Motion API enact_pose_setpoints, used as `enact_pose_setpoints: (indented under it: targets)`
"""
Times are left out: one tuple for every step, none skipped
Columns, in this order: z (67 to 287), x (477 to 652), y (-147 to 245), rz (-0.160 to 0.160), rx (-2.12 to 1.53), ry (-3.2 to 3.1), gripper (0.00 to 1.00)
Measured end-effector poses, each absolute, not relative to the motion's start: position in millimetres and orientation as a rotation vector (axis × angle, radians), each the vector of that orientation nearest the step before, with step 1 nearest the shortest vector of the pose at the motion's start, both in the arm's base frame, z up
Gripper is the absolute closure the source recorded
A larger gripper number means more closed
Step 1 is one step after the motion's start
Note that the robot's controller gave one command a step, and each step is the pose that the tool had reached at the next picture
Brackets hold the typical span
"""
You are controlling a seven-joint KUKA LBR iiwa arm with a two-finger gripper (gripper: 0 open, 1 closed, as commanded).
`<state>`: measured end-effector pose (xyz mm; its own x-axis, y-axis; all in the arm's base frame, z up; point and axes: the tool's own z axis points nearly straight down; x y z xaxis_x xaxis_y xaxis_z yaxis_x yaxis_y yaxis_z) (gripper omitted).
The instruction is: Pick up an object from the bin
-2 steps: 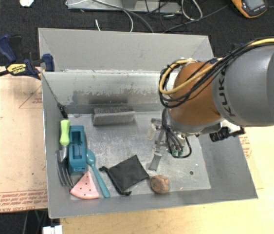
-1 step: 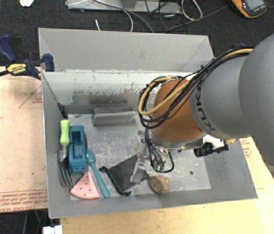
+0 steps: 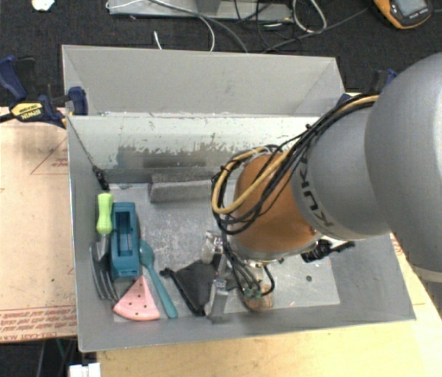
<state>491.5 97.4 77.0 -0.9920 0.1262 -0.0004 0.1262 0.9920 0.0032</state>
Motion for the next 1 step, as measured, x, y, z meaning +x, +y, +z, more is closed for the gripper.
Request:
enact_pose_setpoints:
  targets:
    - [72.2,480.6,121.7,0.012,0.189,3.130,1.00]
